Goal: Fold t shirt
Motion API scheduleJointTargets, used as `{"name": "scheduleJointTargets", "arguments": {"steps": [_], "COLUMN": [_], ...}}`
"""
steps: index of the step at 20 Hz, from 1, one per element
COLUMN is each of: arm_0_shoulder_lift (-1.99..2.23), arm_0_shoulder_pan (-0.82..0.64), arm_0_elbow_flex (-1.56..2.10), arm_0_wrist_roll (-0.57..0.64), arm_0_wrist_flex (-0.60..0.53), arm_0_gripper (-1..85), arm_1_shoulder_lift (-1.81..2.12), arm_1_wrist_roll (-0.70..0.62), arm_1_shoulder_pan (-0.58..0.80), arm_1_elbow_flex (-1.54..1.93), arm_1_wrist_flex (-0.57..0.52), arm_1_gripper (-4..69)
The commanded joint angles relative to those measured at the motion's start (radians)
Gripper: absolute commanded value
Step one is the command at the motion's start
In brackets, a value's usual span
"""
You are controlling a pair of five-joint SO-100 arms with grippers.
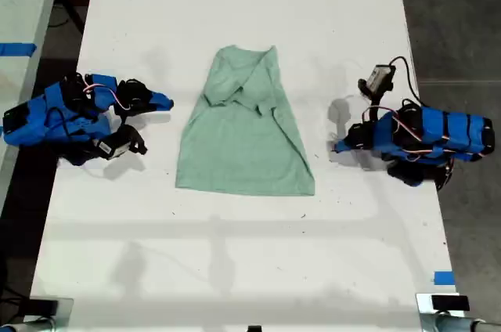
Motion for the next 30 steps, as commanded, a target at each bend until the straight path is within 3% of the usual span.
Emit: {"name": "scheduleJointTargets", "arguments": {"steps": [1, 2, 7, 11, 13, 15, 16, 17, 20, 26, 30], "arm_0_shoulder_lift": [0.008, 0.008, 0.008, 0.008, 0.008, 0.008, 0.008, 0.008, 0.008, 0.008, 0.008], "arm_0_shoulder_pan": [-0.009, -0.006, -0.005, 0.000, 0.000, 0.000, 0.000, 0.000, 0.000, 0.000, 0.000], "arm_0_elbow_flex": [0.038, 0.038, 0.038, 0.038, 0.038, 0.038, 0.038, 0.038, 0.038, 0.038, 0.038], "arm_0_wrist_roll": [0.003, 0.003, 0.005, 0.006, 0.006, 0.006, 0.006, 0.006, 0.006, 0.006, 0.006], "arm_0_wrist_flex": [0.002, 0.002, 0.002, 0.002, 0.002, 0.002, 0.002, 0.002, 0.002, 0.002, 0.002], "arm_0_gripper": [-0.2, -0.2, -0.2, -0.2, -0.2, -0.2, -0.2, -0.2, -0.2, -0.2, -0.2], "arm_1_shoulder_lift": [-0.183, -0.302, -1.037, -1.261, -1.318, -1.391, -1.408, -1.407, -1.376, -1.373, -1.539], "arm_1_wrist_roll": [0.046, 0.054, 0.020, -0.021, -0.032, -0.028, -0.018, -0.006, -0.026, -0.109, -0.195], "arm_1_shoulder_pan": [-0.051, -0.063, -0.121, -0.106, -0.103, -0.109, -0.115, -0.118, -0.106, -0.037, -0.051], "arm_1_elbow_flex": [-0.130, -0.178, -0.565, -0.660, -0.609, -0.589, -0.589, -0.586, -0.663, -1.049, -1.399], "arm_1_wrist_flex": [-0.103, -0.156, -0.393, -0.557, -0.692, -0.761, -0.767, -0.764, -0.623, -0.195, -0.120], "arm_1_gripper": [19.6, 22.5, 23.9, 23.7, 22.8, 19.0, 9.6, 0.4, 0.4, 0.3, 0.3]}}
